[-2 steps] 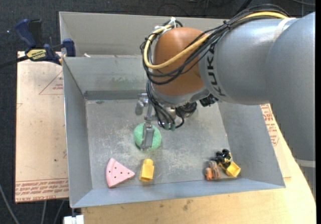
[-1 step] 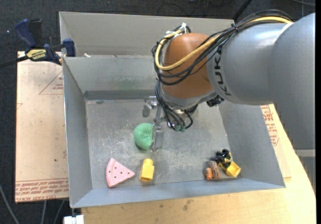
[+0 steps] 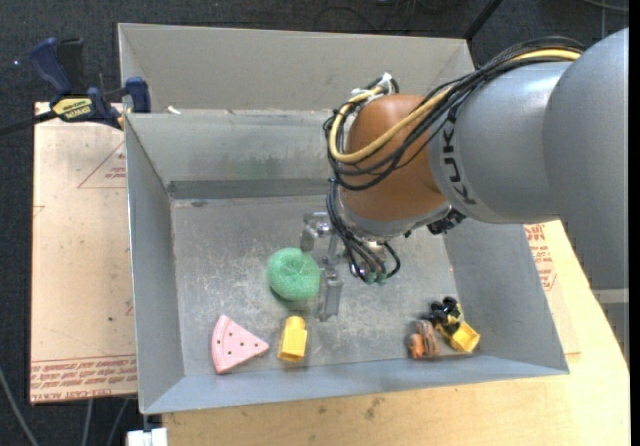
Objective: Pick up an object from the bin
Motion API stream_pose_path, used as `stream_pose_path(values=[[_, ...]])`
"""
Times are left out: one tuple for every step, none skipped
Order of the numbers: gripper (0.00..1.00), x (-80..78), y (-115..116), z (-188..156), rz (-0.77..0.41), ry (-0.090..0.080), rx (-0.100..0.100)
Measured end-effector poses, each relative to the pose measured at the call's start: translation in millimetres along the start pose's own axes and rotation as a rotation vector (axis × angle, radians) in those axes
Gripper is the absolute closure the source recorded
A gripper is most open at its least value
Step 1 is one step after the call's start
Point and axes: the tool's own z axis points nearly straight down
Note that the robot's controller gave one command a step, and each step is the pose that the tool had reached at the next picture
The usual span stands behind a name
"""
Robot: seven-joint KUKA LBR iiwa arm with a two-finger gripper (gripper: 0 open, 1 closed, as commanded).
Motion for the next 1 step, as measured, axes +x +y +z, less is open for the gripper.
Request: stream_pose_path(values=[[0.0,-7.9,22.1,25.5,-0.037,-0.003,0.0]])
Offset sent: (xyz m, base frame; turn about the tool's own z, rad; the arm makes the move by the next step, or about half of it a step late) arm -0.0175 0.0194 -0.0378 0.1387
